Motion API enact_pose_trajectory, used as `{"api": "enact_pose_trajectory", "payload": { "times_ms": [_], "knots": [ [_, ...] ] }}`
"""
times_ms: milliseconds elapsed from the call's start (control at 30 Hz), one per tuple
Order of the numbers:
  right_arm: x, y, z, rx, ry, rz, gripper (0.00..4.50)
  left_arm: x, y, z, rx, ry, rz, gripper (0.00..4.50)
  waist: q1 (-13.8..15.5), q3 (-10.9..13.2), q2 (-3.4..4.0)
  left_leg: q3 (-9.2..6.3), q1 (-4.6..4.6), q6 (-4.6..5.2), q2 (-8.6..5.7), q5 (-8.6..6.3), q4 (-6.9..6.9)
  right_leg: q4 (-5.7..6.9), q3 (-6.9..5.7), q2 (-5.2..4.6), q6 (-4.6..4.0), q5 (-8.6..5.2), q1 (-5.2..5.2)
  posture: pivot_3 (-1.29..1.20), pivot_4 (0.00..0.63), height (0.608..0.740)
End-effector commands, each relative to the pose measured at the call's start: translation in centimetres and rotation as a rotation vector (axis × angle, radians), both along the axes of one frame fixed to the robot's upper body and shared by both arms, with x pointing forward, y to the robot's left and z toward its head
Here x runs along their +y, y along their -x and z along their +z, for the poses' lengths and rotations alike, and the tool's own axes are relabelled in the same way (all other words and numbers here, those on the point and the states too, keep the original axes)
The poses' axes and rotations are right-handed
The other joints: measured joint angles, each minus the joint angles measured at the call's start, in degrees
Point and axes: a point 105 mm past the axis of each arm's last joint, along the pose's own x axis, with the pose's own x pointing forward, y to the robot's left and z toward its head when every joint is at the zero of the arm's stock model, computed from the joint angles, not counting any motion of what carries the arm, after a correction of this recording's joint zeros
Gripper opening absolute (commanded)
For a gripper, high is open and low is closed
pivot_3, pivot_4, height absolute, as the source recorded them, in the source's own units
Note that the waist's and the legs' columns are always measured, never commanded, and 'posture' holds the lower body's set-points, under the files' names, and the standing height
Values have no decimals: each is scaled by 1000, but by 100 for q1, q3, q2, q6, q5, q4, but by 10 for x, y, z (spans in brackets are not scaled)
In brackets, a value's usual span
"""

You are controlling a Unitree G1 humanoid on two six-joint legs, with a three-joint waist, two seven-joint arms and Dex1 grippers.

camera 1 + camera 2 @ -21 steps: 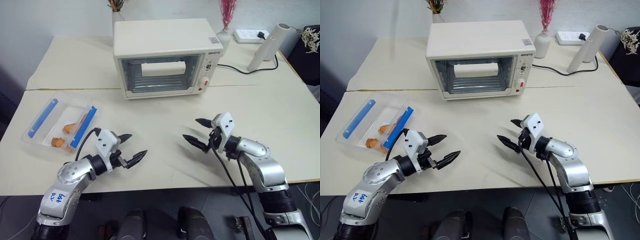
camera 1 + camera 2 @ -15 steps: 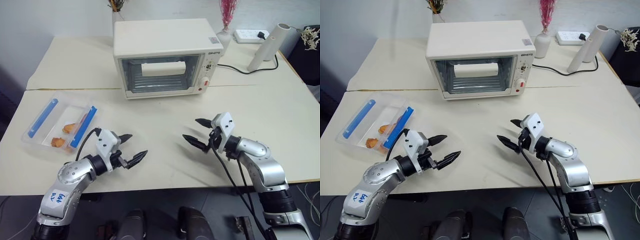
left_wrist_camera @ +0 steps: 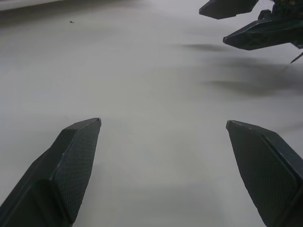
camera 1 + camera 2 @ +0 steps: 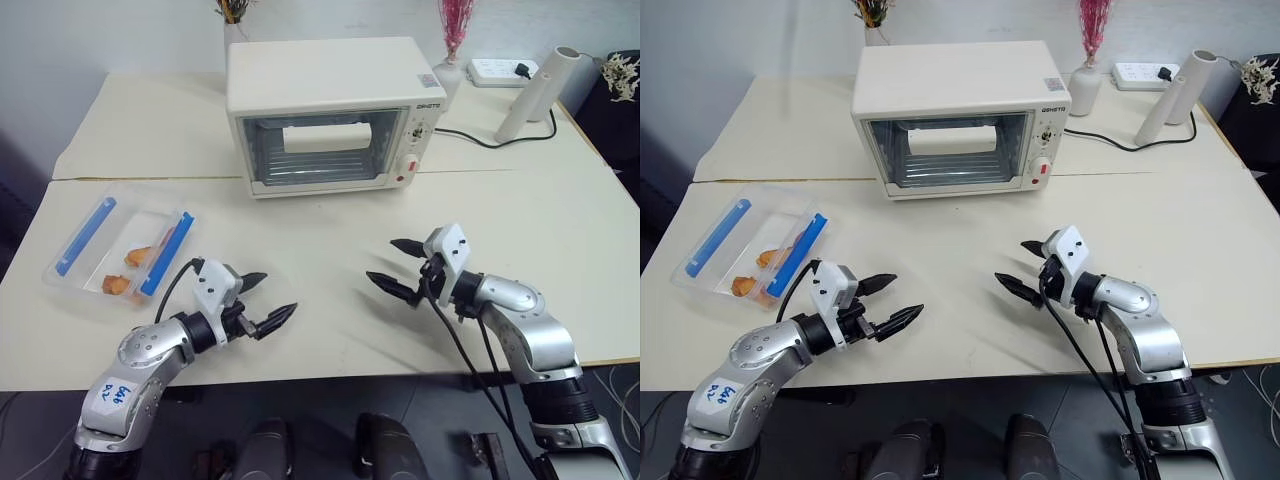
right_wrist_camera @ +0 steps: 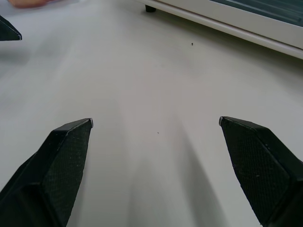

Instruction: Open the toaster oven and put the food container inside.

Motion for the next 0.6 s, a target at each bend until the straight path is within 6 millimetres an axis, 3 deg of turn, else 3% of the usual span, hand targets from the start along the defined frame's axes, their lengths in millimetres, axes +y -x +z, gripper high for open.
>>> {"api": "enact_pose_trajectory", "payload": {
  "times_ms": [33,167,333,467,600],
  "knots": [
    [6,0,31,-80,-37,41,4471,-8,10,34,-33,102,-96,4500,-1,0,0,0,0,0,3,0,0,0,1,0,0,0,0,0,150,740],
    [13,-12,57,-95,-108,71,4471,-13,14,67,-51,152,-209,4500,-11,0,0,-4,0,-3,2,3,6,7,0,0,0,0,0,0,150,740],
    [22,-40,86,-164,-120,58,4471,-13,13,100,-119,80,-301,4500,-19,0,0,-6,-1,-4,-7,3,4,5,-3,2,0,0,0,0,150,740],
    [27,-66,104,-206,-116,16,4471,-4,-1,128,-206,19,-290,4500,-29,1,0,2,-2,-4,-9,4,4,2,-3,4,0,0,0,0,150,740],
    [32,-78,111,-240,-115,2,4471,7,-13,143,-257,7,-235,4500,-41,1,1,17,-3,-7,-5,4,-1,1,-5,11,0,0,-1,0,150,740]
  ]
}}
